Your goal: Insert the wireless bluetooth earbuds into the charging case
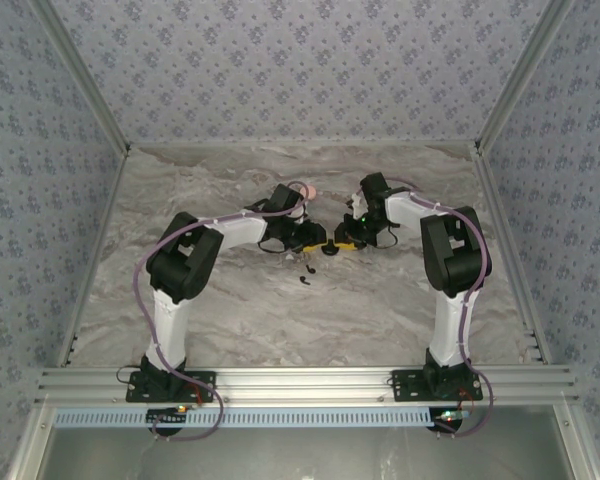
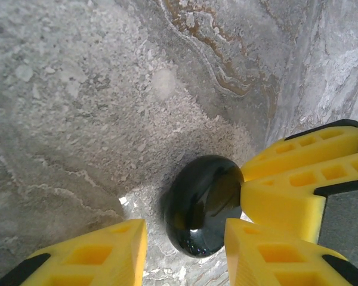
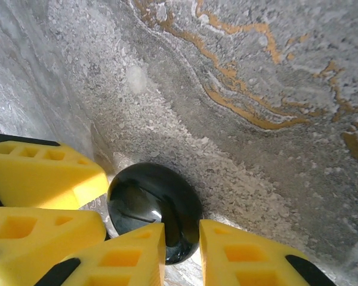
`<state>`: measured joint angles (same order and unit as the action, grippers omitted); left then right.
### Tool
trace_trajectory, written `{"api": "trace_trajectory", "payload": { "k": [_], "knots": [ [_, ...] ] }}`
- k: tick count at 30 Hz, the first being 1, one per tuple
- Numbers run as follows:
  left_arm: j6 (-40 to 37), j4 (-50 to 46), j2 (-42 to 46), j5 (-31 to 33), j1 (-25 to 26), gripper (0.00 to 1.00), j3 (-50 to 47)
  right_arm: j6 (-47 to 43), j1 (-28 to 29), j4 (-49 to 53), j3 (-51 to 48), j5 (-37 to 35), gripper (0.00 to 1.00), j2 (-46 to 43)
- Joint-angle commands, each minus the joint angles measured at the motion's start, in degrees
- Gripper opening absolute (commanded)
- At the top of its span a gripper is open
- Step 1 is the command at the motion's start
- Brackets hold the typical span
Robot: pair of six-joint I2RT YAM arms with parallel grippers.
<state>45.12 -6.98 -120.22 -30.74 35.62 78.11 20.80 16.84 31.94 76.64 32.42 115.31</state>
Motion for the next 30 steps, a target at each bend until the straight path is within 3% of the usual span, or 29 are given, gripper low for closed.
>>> {"api": "trace_trajectory", "payload": {
  "k": [1, 30],
  "knots": [
    [0.9, 1.6, -0.8, -1.6, 0.1, 0.39, -1.0, 1.2, -0.4, 0.0, -0.7, -0.2, 0.21, 1.4],
    [7.3, 11.9, -4.2, -5.7, 0.2, 0.35, -3.0, 1.6, -0.7, -1.3, -2.5, 2.1, 0.2, 1.8]
  ]
}}
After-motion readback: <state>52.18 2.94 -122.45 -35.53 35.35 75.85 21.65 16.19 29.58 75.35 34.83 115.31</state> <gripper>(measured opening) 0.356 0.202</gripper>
